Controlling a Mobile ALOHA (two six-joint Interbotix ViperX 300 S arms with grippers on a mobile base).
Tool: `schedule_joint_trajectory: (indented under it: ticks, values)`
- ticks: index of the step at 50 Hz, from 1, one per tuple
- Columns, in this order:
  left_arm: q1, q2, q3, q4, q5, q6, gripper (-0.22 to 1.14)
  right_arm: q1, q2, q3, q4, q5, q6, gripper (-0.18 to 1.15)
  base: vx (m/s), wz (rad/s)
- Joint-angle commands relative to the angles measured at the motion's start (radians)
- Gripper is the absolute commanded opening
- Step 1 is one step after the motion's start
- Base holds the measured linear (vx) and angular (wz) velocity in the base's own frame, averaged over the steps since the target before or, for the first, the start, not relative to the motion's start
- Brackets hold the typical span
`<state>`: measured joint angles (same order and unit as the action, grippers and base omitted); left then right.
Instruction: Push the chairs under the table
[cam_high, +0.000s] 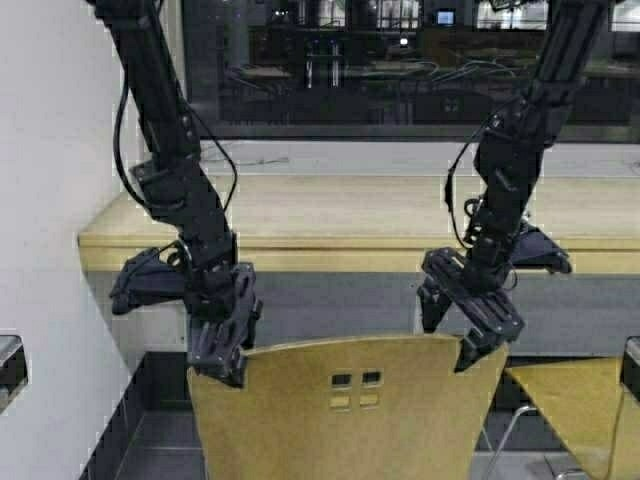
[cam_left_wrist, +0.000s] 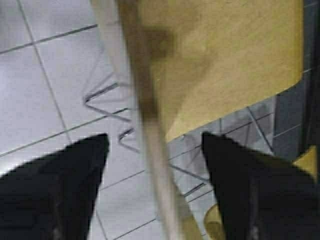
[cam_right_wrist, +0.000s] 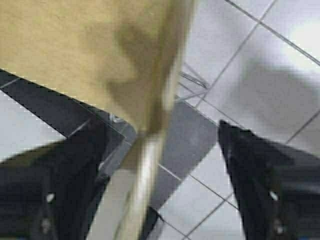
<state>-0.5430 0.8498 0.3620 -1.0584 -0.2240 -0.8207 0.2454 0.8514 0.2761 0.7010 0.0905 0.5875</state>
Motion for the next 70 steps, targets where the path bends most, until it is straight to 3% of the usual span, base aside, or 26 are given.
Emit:
schedule_joint_trajectory:
  ticks: [1,14,20,25,34,39,45,70]
  values:
    - [0.002,0.018,-0.054,0.003,-0.002,0.000,0.91,-0.002,0.020,-0.061,0.002,-0.003,-0.002,0.99,0.00,0.00]
    - [0.018,0.087,-0.129,0.005,-0.002,0.000,0.91,-0.008,0.078,-0.109,0.002,-0.006,-0.011,0.98,0.00,0.00]
    - [0.018,0.104,-0.155,0.018,0.003,0.000,0.83,-0.006,0.089,-0.120,0.000,-0.006,-0.018,0.91,0.00,0.00]
    - [0.020,0.114,-0.164,0.018,0.008,0.000,0.68,-0.008,0.087,-0.120,0.000,-0.006,-0.029,0.71,0.00,0.00]
    - [0.028,0.120,-0.170,0.018,0.009,0.005,0.36,-0.008,0.089,-0.121,0.000,-0.006,-0.041,0.23,0.00,0.00]
    - [0.035,0.120,-0.170,0.018,0.009,0.006,0.24,-0.008,0.092,-0.121,0.000,-0.006,-0.043,0.08,0.00,0.01]
    - [0.049,0.121,-0.173,0.018,0.009,0.008,0.18,-0.008,0.092,-0.121,0.000,-0.006,-0.043,0.06,0.02,0.01]
    - [0.114,0.124,-0.196,0.037,0.011,0.041,0.18,0.021,0.115,-0.126,0.002,0.003,-0.038,0.07,0.09,0.00]
